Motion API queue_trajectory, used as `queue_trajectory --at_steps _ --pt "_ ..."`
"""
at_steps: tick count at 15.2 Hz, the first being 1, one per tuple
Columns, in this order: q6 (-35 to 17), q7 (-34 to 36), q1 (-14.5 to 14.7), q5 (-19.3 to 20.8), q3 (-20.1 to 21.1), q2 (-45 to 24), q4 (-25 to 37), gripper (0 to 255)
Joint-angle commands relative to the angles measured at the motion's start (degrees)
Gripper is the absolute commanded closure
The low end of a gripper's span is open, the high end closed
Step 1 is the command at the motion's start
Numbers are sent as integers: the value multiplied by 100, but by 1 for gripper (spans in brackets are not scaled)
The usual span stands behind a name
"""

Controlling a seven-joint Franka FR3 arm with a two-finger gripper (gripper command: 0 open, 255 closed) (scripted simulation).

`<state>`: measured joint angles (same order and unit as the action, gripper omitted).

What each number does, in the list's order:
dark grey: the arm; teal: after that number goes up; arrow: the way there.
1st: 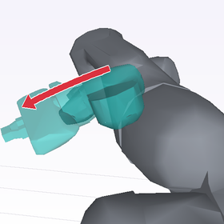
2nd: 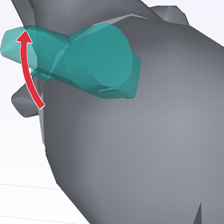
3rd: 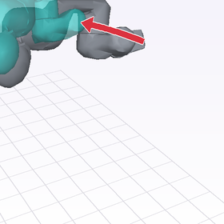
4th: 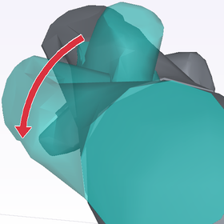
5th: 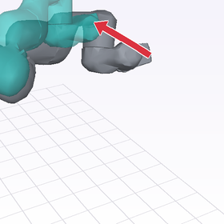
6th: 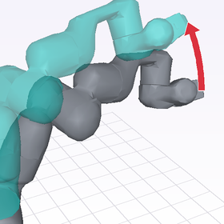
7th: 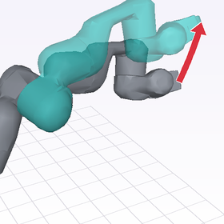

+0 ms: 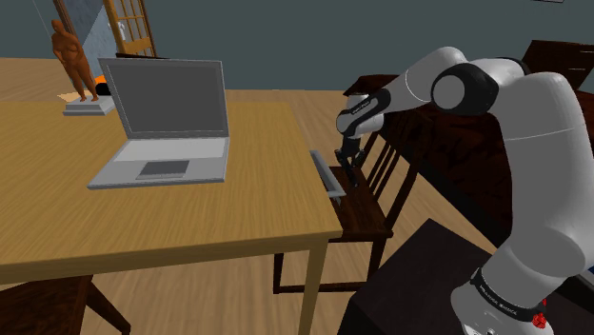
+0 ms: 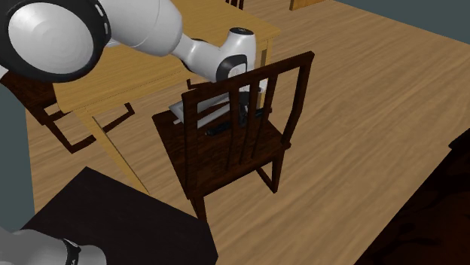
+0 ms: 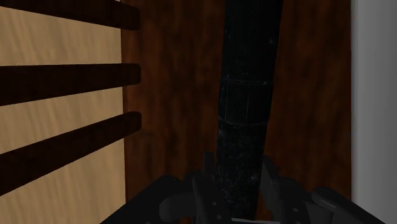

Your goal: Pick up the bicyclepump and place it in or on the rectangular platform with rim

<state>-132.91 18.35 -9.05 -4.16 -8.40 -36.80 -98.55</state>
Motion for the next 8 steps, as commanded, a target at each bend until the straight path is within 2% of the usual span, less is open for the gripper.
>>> queue_trajectory --at_steps 1,8 --pt "100 0 6 16 -14 114 -15 255" --pt "476 20 33 67 -52 456 21 255"
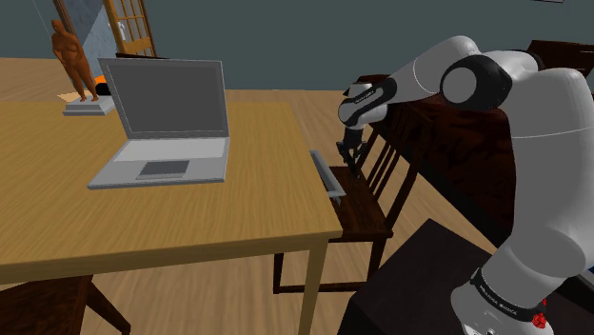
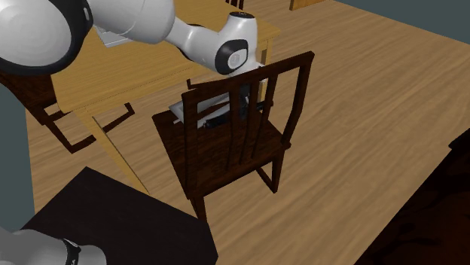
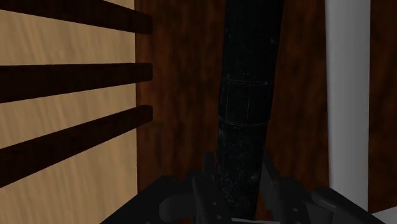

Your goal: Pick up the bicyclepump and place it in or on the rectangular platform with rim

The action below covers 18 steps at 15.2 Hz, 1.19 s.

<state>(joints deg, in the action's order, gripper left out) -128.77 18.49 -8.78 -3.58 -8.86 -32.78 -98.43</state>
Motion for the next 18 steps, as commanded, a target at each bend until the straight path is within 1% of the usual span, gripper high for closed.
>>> queue_trajectory --at_steps 1,9,14,18 --pt "118 9 10 16 -10 100 19 255" --pt "550 29 33 68 -43 416 137 255" --pt "759 586 423 88 101 107 646 255" --pt "991 1009 719 100 206 -232 1210 255"
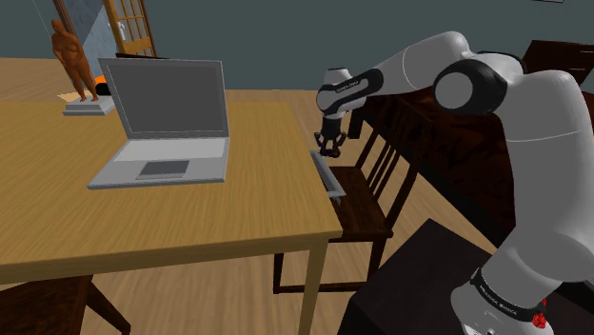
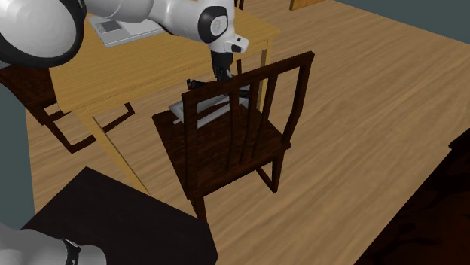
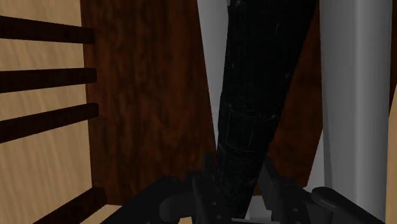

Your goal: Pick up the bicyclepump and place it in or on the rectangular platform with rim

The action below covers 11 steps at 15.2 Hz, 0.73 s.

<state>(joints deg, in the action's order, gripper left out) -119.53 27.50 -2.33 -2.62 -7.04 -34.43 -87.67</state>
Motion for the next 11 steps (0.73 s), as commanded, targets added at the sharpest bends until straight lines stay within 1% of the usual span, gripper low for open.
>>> queue_trajectory --at_steps 1,4,11 --pt "136 210 145 6 48 -167 300 255" --pt "402 540 375 14 126 -545 940 255" --pt "17 532 376 -15 130 -796 805 255"
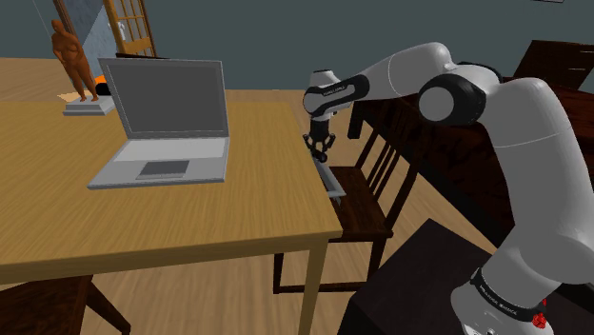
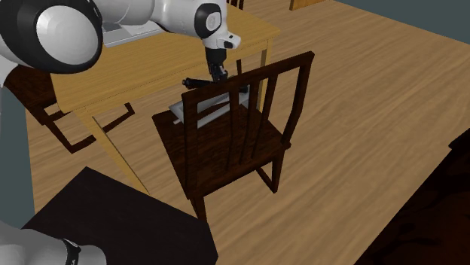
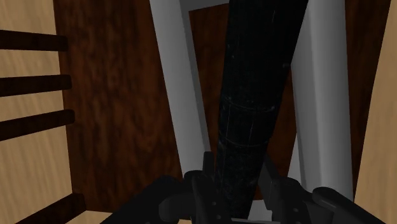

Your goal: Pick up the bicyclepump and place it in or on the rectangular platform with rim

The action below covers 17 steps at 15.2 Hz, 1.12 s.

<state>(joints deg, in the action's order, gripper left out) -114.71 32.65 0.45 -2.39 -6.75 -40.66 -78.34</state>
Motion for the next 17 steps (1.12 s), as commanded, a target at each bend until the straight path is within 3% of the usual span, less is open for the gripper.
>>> queue_trajectory --at_steps 1,14,15,17 --pt "-517 15 100 -42 100 -213 -141 255" --pt "-764 10 96 -63 107 -421 -180 255" --pt "-694 -17 72 -64 102 -413 -120 0" --pt "-765 -10 84 -63 103 -367 -237 0"
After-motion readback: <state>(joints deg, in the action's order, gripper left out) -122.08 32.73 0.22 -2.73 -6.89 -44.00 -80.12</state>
